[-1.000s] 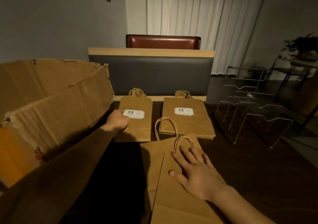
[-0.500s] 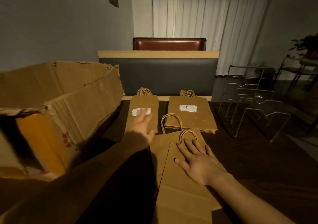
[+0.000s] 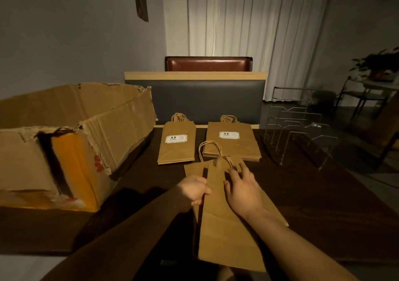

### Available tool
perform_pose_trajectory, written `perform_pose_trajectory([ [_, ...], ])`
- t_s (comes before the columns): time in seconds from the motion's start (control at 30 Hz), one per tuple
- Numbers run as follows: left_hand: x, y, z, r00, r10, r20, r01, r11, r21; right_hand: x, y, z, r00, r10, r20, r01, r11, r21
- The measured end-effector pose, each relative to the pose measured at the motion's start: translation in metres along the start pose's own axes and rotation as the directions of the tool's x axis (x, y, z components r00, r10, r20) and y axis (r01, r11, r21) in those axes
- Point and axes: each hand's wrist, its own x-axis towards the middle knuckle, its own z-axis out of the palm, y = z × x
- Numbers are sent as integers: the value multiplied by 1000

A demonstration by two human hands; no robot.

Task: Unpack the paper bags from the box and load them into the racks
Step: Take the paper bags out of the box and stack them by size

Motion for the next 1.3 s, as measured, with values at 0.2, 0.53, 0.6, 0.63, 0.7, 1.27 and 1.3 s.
perform_pose_trajectory([
  [0.2,-14,24,-21,976,202,-79,-217,877,-428,-4,4,-61,926,187,328,-377,500,780],
  [0.53,-29,58,-38,950,298,91,-195,797,-572,9,-78,-75,932,-360,31,251,708,660],
  [0.6,-16,63,-56,944,324,-70,-308,779,-547,21,-83,-68,925,-379,9,281,701,655],
  [0.63,-8,66,-65,931,326,-162,-362,790,-495,31,-82,-65,949,-316,-20,261,743,617],
  [0.7,10,72,-83,916,314,-249,-396,804,-443,54,-76,-58,992,-121,33,71,757,650],
  [1.27,154,86,-138,909,97,-406,-54,992,116,232,-101,64,943,138,303,-284,811,512],
  [1.3,155,85,-138,900,118,-420,-70,989,128,228,-104,56,939,125,319,-284,805,521],
])
